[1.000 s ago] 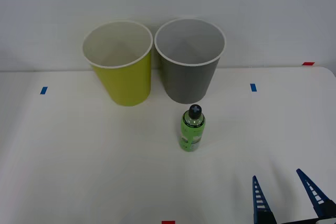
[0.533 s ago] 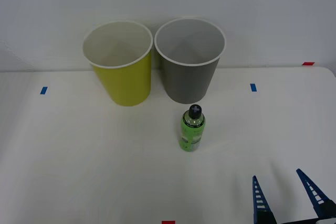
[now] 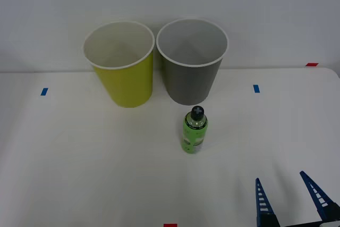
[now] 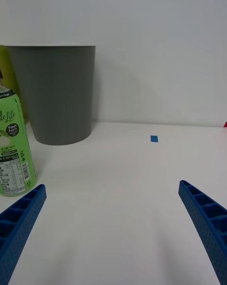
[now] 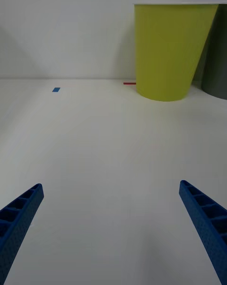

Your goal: Put cans in the gray bin and PET bottles in the light green bin.

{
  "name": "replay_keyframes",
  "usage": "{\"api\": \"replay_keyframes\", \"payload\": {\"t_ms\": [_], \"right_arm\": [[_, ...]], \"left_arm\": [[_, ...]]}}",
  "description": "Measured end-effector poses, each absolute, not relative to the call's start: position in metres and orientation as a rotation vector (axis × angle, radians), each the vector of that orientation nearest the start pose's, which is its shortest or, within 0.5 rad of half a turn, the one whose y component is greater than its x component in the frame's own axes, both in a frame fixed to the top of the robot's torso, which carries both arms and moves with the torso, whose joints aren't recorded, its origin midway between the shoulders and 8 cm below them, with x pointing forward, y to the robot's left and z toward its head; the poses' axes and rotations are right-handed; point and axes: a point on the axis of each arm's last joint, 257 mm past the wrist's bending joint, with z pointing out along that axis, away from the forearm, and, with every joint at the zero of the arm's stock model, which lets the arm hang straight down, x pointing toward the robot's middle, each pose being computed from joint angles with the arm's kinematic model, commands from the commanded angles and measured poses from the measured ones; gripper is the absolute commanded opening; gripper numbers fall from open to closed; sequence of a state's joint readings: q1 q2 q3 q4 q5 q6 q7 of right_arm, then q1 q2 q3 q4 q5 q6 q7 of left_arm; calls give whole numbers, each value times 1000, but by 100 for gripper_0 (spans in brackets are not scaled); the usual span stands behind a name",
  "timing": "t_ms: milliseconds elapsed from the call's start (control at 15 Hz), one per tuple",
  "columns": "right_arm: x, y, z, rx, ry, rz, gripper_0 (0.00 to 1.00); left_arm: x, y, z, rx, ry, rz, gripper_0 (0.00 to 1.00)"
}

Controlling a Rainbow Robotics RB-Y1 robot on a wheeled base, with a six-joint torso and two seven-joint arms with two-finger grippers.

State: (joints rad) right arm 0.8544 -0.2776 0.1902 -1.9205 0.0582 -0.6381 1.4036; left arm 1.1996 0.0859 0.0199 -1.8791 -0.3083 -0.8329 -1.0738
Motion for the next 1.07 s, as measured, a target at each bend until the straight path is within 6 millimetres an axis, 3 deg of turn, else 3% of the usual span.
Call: {"api": "replay_keyframes", "payload": {"t_ms": [1067], "right_arm": [[274,-242,-243,-122,1455,70,100]], "left_arm": [[153,299,-279,-62,1633,9,100]]}}
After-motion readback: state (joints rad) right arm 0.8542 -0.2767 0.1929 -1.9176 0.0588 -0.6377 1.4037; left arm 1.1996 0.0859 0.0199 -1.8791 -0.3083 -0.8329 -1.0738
